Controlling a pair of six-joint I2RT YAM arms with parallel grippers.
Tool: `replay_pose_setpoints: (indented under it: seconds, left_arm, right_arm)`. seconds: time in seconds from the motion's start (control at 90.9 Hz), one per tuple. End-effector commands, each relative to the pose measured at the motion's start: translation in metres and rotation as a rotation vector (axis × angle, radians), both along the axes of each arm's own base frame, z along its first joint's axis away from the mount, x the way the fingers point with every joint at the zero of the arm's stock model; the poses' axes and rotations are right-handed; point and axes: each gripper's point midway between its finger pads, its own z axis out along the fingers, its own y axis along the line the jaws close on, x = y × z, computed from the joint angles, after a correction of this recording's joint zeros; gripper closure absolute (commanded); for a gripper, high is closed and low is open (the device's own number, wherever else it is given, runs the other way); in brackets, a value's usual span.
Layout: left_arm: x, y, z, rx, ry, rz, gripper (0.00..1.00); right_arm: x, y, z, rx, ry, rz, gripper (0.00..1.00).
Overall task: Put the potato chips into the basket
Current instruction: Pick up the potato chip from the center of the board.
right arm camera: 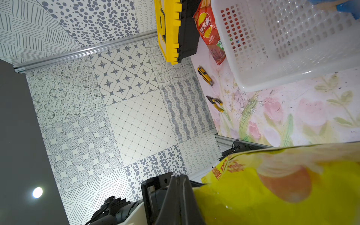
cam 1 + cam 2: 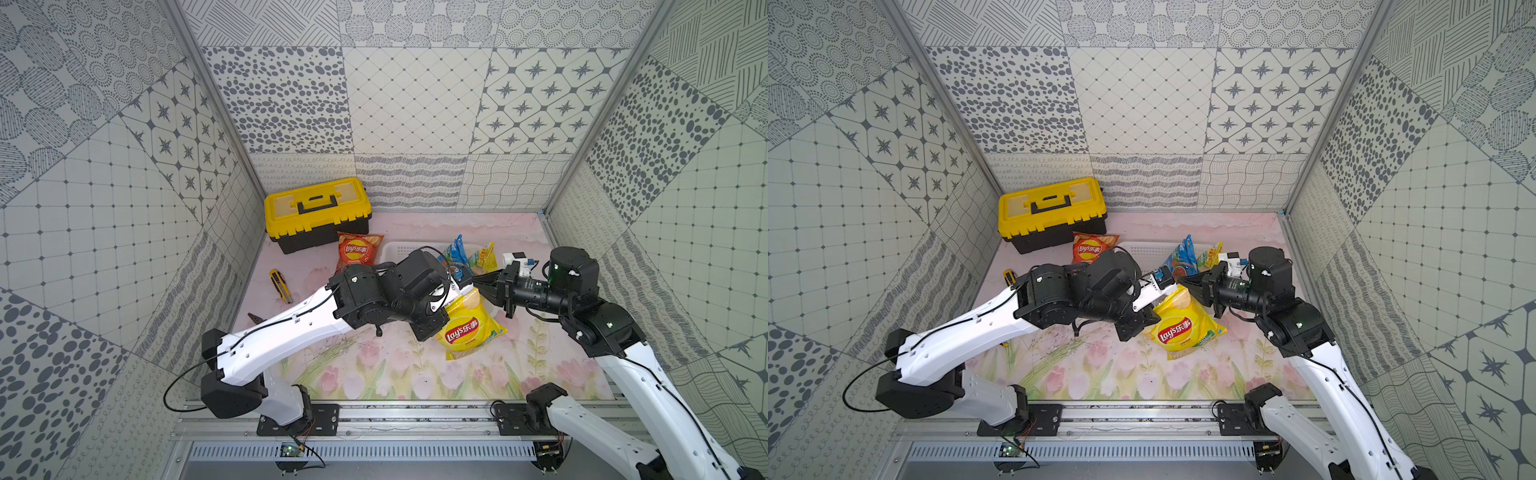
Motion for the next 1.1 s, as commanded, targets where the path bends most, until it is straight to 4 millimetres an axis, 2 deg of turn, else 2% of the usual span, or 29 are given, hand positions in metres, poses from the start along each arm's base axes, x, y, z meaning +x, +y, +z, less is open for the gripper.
replay_pose_setpoints:
  seconds: [0.0, 0.077, 0.319, 0.429, 0.539, 0.627, 0.792, 0.968, 1.09]
  left_arm:
    - [-0.001, 0.002, -0.002, 0.016, 0.009, 0.011, 0.87]
    - [0.0, 0.004, -0.002, 0.02, 0.012, 0.019, 1.0]
    - [0.001, 0.017, 0.003, 0.026, 0.002, 0.062, 1.0]
    - [0.004, 0.031, 0.006, 0.032, -0.002, 0.111, 1.0]
    - [0.012, 0.055, 0.015, 0.012, -0.007, 0.197, 1.0]
    - [0.023, 0.081, 0.023, -0.011, 0.005, 0.299, 1.0]
    - [0.046, 0.12, 0.036, -0.027, -0.013, 0.477, 1.0]
    - [0.077, 0.138, 0.037, 0.026, -0.012, 0.651, 1.0]
    - [0.104, 0.132, 0.034, 0.017, 0.036, 0.758, 1.0]
  right_arm:
    - [0.003, 0.003, 0.024, 0.04, -0.073, 0.001, 1.0]
    - [0.004, 0.003, 0.023, 0.04, -0.072, 0.001, 1.0]
    - [0.013, 0.009, 0.028, 0.053, -0.098, 0.004, 1.0]
    - [0.022, 0.008, 0.03, 0.043, -0.113, -0.026, 0.79]
    - [0.032, 0.006, 0.033, 0.029, -0.132, -0.054, 0.59]
    - [0.038, 0.002, 0.037, 0.024, -0.146, -0.069, 0.5]
    - [0.046, -0.002, 0.048, 0.027, -0.172, -0.073, 0.47]
    - [0.053, -0.013, 0.054, 0.035, -0.181, -0.102, 0.46]
    - [0.053, -0.018, 0.055, 0.037, -0.183, -0.122, 0.46]
